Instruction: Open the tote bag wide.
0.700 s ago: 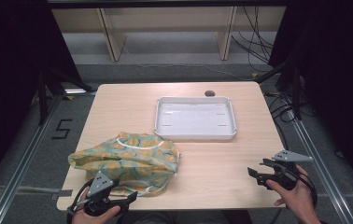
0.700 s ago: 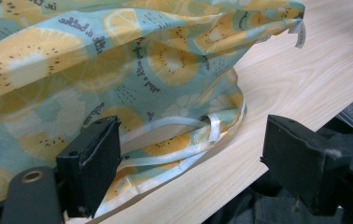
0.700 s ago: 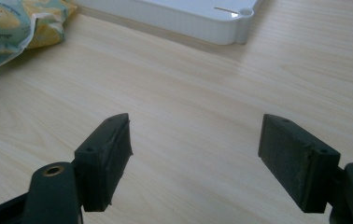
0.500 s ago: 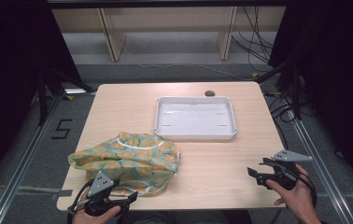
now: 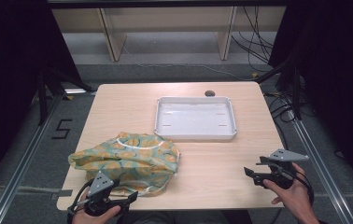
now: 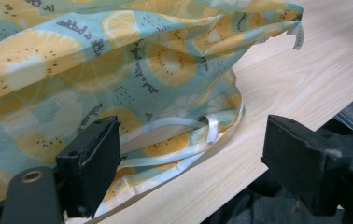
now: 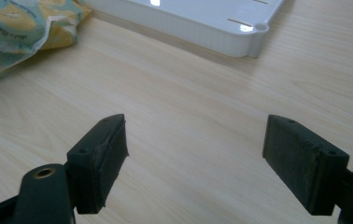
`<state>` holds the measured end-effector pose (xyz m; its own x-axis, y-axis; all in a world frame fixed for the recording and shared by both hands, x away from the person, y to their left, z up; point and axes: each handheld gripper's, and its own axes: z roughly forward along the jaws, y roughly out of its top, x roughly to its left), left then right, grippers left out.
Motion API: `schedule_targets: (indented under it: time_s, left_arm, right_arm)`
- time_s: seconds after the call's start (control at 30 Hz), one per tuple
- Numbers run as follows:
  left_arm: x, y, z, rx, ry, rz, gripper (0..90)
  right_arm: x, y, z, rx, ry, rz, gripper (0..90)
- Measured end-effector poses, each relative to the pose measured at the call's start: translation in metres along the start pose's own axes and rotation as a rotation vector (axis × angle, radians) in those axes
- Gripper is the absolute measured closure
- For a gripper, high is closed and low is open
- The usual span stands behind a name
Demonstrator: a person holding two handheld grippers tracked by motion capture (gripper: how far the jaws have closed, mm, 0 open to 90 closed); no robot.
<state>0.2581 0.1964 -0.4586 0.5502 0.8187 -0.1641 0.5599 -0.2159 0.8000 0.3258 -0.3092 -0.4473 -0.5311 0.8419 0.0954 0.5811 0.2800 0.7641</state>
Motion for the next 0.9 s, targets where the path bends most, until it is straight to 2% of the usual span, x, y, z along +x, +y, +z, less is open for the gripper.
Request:
schedule_targets:
  time_s: [0.03,0.07,0.1,0.13,0.2,0.23,0.33,0.37,0.4,0.43,0.47,0.5,0.53,0.57,0.63,0.67,0.7,0.77,0.8,0.83,0.87,0.9]
  left_arm:
    - [0.001,0.001,-0.001,0.002,0.001,0.025,18.9]
    - [0.001,0.001,-0.001,0.002,0.001,0.025,18.9]
    - [-0.001,0.0,-0.002,0.0,0.007,0.0,18.9]
    - [-0.001,-0.001,-0.001,-0.009,-0.001,-0.006,18.9]
    - [0.0,-0.001,-0.003,0.011,0.002,0.021,18.9]
    - [-0.001,-0.001,-0.001,0.0,0.004,0.003,18.9]
    - [-0.003,-0.002,-0.002,0.003,0.01,-0.009,18.9]
    - [-0.003,-0.003,-0.001,0.002,0.004,-0.012,18.9]
    - [-0.002,-0.003,-0.002,0.016,0.008,0.02,18.9]
    - [-0.002,-0.003,-0.002,0.016,0.008,0.02,18.9]
    - [-0.004,-0.004,-0.001,-0.001,0.006,-0.014,18.9]
    - [-0.004,-0.005,-0.002,0.013,0.011,-0.016,18.9]
    - [-0.003,-0.005,-0.004,0.028,0.008,0.009,18.9]
    - [-0.006,-0.006,-0.002,0.004,0.005,-0.015,18.9]
    - [-0.007,-0.006,-0.004,0.012,0.014,-0.007,18.9]
    - [-0.006,-0.007,-0.006,0.03,0.012,0.01,18.9]
    - [-0.006,-0.007,-0.005,0.014,0.013,0.013,18.9]
    - [-0.006,-0.008,-0.004,0.005,0.002,0.008,18.9]
    - [-0.008,-0.009,-0.004,0.013,0.005,-0.02,18.9]
    - [-0.007,-0.008,-0.004,0.013,0.002,-0.008,18.8]
    - [-0.007,-0.008,-0.004,0.013,0.004,-0.008,18.8]
    - [-0.007,-0.008,-0.005,0.02,0.007,-0.001,18.8]
  right_arm:
    - [0.004,0.003,0.004,-0.005,0.008,-0.022,22.5]
    - [0.005,0.005,0.005,-0.003,0.019,-0.026,21.9]
    - [0.005,0.007,0.008,0.0,0.024,-0.069,21.4]
    - [0.007,0.009,0.01,-0.004,0.028,-0.081,21.1]
    - [0.012,0.013,0.014,-0.012,0.032,-0.103,19.3]
    - [0.014,0.015,0.016,-0.012,0.049,-0.11,17.9]
    - [0.024,0.021,0.022,-0.036,0.079,-0.111,17.7]
    - [0.025,0.025,0.025,-0.04,0.09,-0.154,17.7]
    - [0.03,0.027,0.028,-0.046,0.101,-0.182,17.8]
    - [0.03,0.027,0.028,-0.046,0.101,-0.182,17.8]
    - [0.038,0.03,0.032,-0.049,0.118,-0.188,17.9]
    - [0.042,0.034,0.036,-0.049,0.138,-0.221,18.0]
    - [0.047,0.037,0.039,-0.052,0.148,-0.249,18.0]
    - [0.06,0.042,0.046,-0.054,0.187,-0.26,18.1]
    - [0.064,0.044,0.049,-0.056,0.201,-0.278,18.5]
    - [0.078,0.049,0.057,-0.034,0.253,-0.305,20.1]
    - [0.081,0.05,0.06,-0.036,0.262,-0.327,19.6]
    - [0.094,0.054,0.066,-0.025,0.289,-0.345,19.2]
    - [0.1,0.055,0.07,-0.03,0.3,-0.36,19.2]
    - [0.107,0.056,0.073,-0.024,0.318,-0.358,19.2]
    - [0.107,0.056,0.073,-0.024,0.318,-0.358,19.2]
    - [0.116,0.06,0.08,-0.02,0.347,-0.377,19.2]
